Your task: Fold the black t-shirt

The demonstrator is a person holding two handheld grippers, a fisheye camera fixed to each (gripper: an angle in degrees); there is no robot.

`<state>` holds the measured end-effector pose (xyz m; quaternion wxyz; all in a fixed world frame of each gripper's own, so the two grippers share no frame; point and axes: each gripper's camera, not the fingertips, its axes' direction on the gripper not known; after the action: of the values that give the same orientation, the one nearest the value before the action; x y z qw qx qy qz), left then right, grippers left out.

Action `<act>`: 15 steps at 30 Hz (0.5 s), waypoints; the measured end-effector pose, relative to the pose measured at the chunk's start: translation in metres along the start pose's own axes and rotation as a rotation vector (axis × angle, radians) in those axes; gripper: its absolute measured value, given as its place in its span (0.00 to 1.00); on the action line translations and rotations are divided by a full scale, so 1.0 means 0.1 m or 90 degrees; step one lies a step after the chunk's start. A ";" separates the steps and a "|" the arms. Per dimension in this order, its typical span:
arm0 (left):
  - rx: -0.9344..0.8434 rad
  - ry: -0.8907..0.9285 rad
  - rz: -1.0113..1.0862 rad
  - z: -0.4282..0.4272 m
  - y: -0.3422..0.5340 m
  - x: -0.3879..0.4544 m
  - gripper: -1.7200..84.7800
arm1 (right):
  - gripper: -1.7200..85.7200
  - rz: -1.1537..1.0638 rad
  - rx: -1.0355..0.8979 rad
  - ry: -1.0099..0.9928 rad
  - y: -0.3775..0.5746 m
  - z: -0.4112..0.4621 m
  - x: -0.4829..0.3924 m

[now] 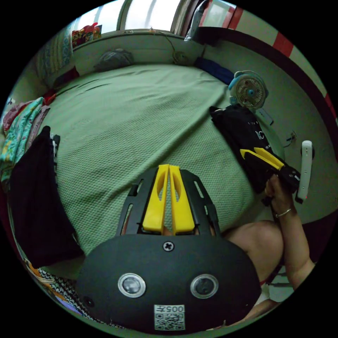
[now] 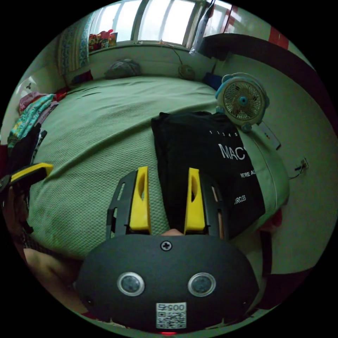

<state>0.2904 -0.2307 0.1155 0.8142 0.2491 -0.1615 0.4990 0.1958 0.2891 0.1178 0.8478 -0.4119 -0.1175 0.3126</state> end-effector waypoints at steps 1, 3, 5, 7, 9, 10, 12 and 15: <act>-0.002 0.006 -0.004 0.04 -0.03 0.00 0.01 | 0.19 0.006 -0.001 0.005 -0.08 0.05 0.03; 0.003 -0.011 -0.004 0.15 -0.14 0.05 0.01 | 0.20 0.023 -0.013 -0.005 -0.20 0.14 0.08; 0.007 -0.020 0.009 0.23 -0.22 0.10 0.01 | 0.21 0.035 -0.004 0.006 -0.28 0.22 0.10; 0.009 -0.018 0.023 0.31 -0.30 0.14 0.01 | 0.22 -0.001 -0.005 0.060 -0.32 0.37 0.05; 0.001 -0.021 0.035 0.43 -0.41 0.18 0.01 | 0.22 -0.038 -0.010 0.100 -0.33 0.43 0.00; -0.001 -0.022 0.036 0.46 -0.44 0.18 0.01 | 0.22 -0.055 -0.022 0.126 -0.34 0.46 -0.01; -0.008 -0.022 0.043 0.57 -0.56 0.18 0.01 | 0.21 -0.051 -0.022 0.147 -0.35 0.47 0.06; -0.009 -0.028 0.043 0.68 -0.70 0.16 0.01 | 0.14 -0.024 0.001 0.136 -0.36 0.44 0.28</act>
<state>0.3595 -0.2835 0.1624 0.7947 0.2486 -0.1917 0.5196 0.2126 0.3176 0.1720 0.8615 -0.4401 -0.0337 0.2511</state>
